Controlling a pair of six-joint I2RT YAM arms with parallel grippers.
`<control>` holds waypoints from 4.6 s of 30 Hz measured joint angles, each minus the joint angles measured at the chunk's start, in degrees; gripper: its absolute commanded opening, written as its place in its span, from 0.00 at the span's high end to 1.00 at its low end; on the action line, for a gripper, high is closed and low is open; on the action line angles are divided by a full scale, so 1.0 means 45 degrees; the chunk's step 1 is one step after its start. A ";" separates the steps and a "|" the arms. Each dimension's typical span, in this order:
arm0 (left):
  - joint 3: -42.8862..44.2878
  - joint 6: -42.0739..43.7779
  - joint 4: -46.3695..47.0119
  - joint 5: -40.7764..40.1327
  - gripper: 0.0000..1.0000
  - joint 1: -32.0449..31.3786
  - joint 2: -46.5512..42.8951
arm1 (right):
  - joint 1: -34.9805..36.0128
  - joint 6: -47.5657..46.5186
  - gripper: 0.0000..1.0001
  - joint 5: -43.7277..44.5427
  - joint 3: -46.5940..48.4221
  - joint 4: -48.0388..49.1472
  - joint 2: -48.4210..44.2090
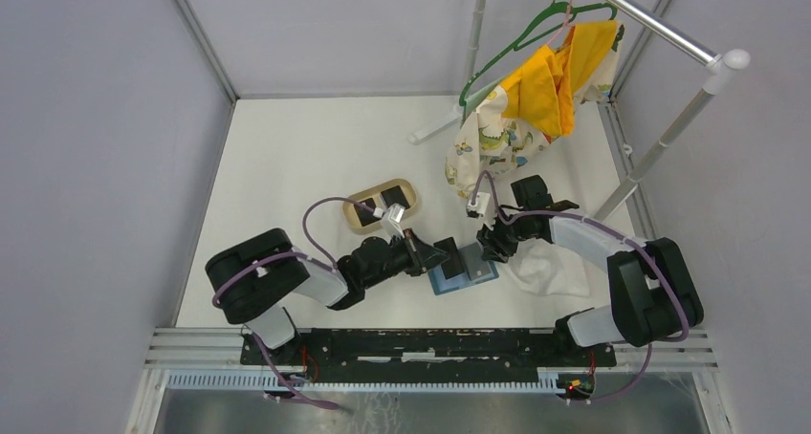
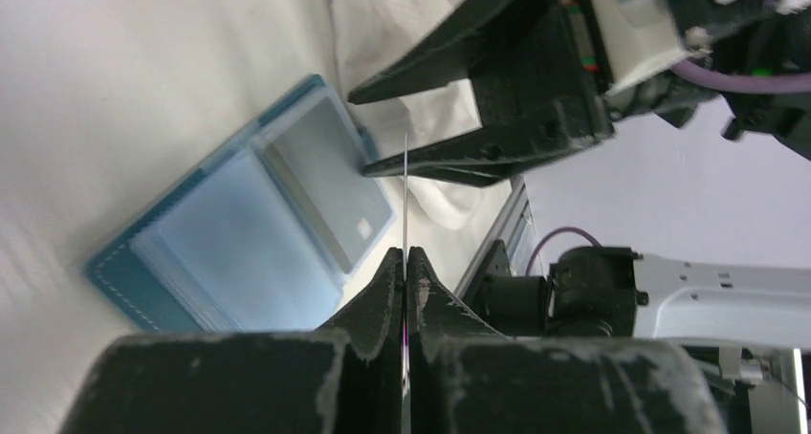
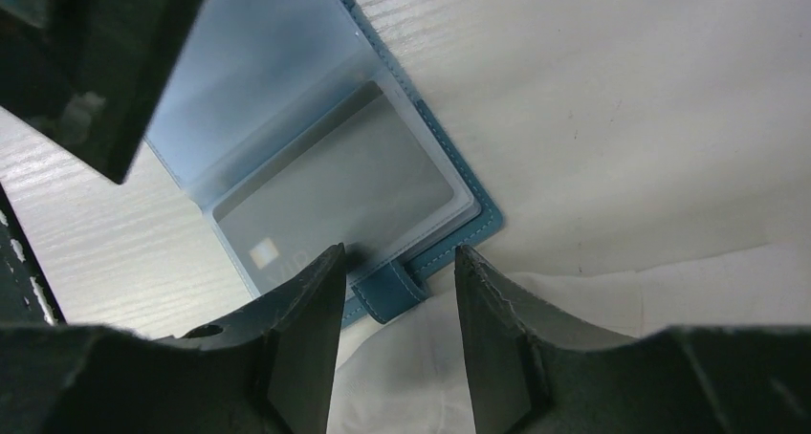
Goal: Put the credit cards into the card holder
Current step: Insert the credit card into the card holder.
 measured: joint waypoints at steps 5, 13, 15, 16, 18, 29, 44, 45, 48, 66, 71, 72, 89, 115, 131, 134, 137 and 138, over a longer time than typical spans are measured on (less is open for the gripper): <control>-0.0005 -0.0860 0.1350 -0.0408 0.98 0.0000 0.1608 | 0.0000 0.0170 0.48 0.0097 0.0000 0.0019 0.0073; -0.0049 -0.2399 0.4172 -0.0583 0.98 0.0000 0.4396 | 0.0000 0.0291 0.49 0.0097 0.0000 0.0024 0.0204; -0.0141 -0.2569 0.4507 -0.0651 0.98 0.0000 0.4464 | -0.0005 0.0296 0.49 0.0083 0.0000 0.0024 0.0238; -0.0185 -0.2618 0.4624 -0.0690 0.98 0.0000 0.4464 | -0.0010 0.0301 0.49 0.0073 0.0000 0.0024 0.0243; -0.0209 -0.2681 0.4668 -0.0806 0.98 -0.0015 0.4464 | -0.0010 0.0306 0.49 0.0058 0.0000 0.0029 0.0253; -0.0209 -0.2900 0.4371 -0.1477 0.98 -0.0291 0.4488 | -0.0044 0.0335 0.49 0.0053 0.0000 0.0029 0.0277; 0.0053 -0.2992 0.4138 -0.1617 0.98 -0.0359 0.5153 | -0.0068 0.0335 0.49 -0.0029 0.0000 0.0029 0.0330; 0.0063 -0.2992 0.4177 -0.1613 0.98 -0.0364 0.5158 | -0.0068 0.0335 0.49 -0.0034 0.0000 0.0029 0.0330; 0.0078 -0.2997 0.4439 -0.1598 0.98 -0.0364 0.5304 | -0.0068 0.0335 0.49 -0.0034 0.0000 0.0024 0.0330; -0.0340 -0.3230 0.5309 -0.1622 0.98 -0.0418 0.5401 | -0.0068 0.0335 0.49 -0.0034 0.0000 0.0015 0.0335; -0.0491 -0.3230 0.5275 -0.1613 0.98 -0.0418 0.5110 | -0.0068 0.0330 0.49 -0.0034 0.0000 0.0015 0.0345; -0.0481 -0.3230 0.5275 -0.1613 0.98 -0.0418 0.5095 | -0.0068 0.0330 0.49 -0.0034 0.0000 0.0015 0.0345; 0.0189 -0.3230 0.4799 -0.1530 0.98 -0.0418 0.5192 | -0.0068 0.0335 0.49 -0.0044 0.0000 0.0015 0.0403; 0.0024 -0.3274 0.4619 -0.1617 0.98 -0.0500 0.5391 | -0.0073 0.0330 0.49 -0.0083 0.0000 0.0015 0.0452; 0.0418 -0.4109 0.5051 -0.1511 0.98 -0.0670 0.6178 | -0.0073 0.0335 0.49 -0.0087 0.0000 0.0019 0.0452; 0.0418 -0.4308 0.5042 -0.1491 0.98 -0.0670 0.6183 | -0.0073 0.0330 0.49 -0.0087 0.0000 0.0019 0.0452; 0.0418 -0.4522 0.4969 -0.1399 0.98 -0.0665 0.6178 | -0.0073 0.0330 0.49 -0.0087 0.0000 0.0019 0.0452; 0.0423 -0.4682 0.4925 -0.1326 0.98 -0.0670 0.6183 | -0.0068 0.0330 0.49 -0.0083 0.0000 0.0015 0.0452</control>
